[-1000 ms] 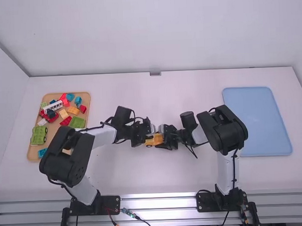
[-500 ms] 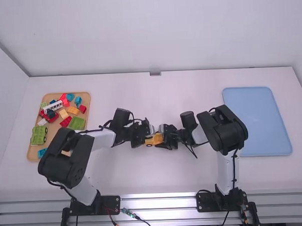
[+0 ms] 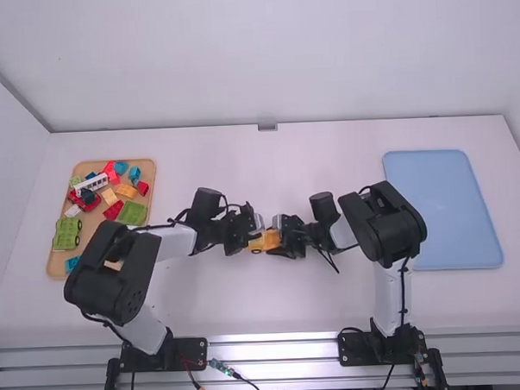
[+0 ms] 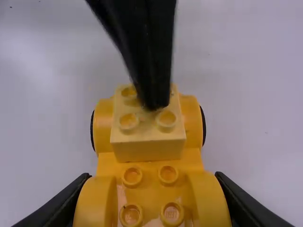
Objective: Assemble lego blocks to make yellow taxi
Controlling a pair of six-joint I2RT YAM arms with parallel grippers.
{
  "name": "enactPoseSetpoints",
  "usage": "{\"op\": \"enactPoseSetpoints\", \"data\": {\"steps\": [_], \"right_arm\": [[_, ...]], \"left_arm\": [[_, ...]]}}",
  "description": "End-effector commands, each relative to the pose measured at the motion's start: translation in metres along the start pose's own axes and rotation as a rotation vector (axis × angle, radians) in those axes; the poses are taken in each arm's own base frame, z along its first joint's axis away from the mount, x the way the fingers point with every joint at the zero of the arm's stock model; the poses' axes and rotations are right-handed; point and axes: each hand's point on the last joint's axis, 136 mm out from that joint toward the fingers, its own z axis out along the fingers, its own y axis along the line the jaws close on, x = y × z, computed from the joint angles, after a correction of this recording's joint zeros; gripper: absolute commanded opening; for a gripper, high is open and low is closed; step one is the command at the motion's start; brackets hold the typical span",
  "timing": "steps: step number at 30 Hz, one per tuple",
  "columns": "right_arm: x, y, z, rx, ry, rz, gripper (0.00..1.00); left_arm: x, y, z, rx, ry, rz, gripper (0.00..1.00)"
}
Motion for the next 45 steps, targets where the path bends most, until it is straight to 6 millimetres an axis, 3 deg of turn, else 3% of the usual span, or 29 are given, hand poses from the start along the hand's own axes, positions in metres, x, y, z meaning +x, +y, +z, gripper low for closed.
{"op": "enactPoseSetpoints", "data": {"steps": [1, 5, 9, 11, 13, 14, 15, 16, 17, 21, 23, 30, 34, 40, 45], "right_arm": [[0.017, -0.001, -0.001, 0.032, 0.066, 0.009, 0.25], [0.017, -0.002, -0.001, 0.033, 0.064, 0.007, 0.26], [0.017, -0.002, -0.001, 0.034, 0.065, 0.007, 0.26], [0.017, -0.002, -0.001, 0.035, 0.064, 0.007, 0.27], [0.018, -0.004, -0.003, 0.041, 0.065, 0.011, 0.35], [0.019, -0.005, -0.004, 0.045, 0.065, 0.016, 0.4], [0.019, -0.006, -0.005, 0.047, 0.064, 0.019, 0.43], [0.02, -0.007, -0.007, 0.053, 0.065, 0.025, 0.53], [0.02, -0.008, -0.007, 0.055, 0.065, 0.032, 0.56], [0.023, -0.015, -0.014, 0.082, 0.062, 0.087, 0.71], [0.024, -0.018, -0.018, 0.092, 0.06, 0.093, 0.99], [0.011, -0.024, -0.023, 0.11, 0.039, 0.133, 0.99], [-0.003, -0.029, -0.029, 0.145, 0.076, 0.112, 0.99], [-0.013, -0.033, -0.047, 0.234, 0.243, 0.14, 0.99], [-0.039, -0.033, -0.081, 0.302, 0.375, 0.169, 0.99]], "left_arm": [[-0.017, 0.038, -0.023, -0.14, -0.005, -0.043, 0.02], [-0.051, 0.055, -0.056, -0.211, -0.048, -0.026, 0.02], [-0.054, 0.078, -0.087, -0.347, -0.021, -0.134, 0.02], [-0.037, 0.101, -0.109, -0.499, 0.029, -0.286, 0.39], [-0.017, 0.116, -0.125, -0.606, 0.069, -0.413, 0.31], [-0.006, 0.119, -0.133, -0.639, 0.089, -0.467, 0.36], [0.002, 0.121, -0.137, -0.655, 0.101, -0.506, 0.49], [0.012, 0.123, -0.145, -0.674, 0.109, -0.565, 0.86], [0.016, 0.124, -0.148, -0.682, 0.109, -0.589, 0.99], [0.039, 0.137, -0.176, -0.766, 0.079, -0.738, 0.99], [0.051, 0.149, -0.198, -0.835, 0.034, -0.839, 0.99], [0.075, 0.17, -0.254, -0.928, 0.005, -1.023, 0.99], [0.097, 0.186, -0.287, -1.007, 0.06, -1.234, 0.99], [0.117, 0.209, -0.288, -0.945, 0.188, -1.362, 0.99], [0.143, 0.226, -0.288, -0.931, 0.355, -1.455, 0.99]]}}
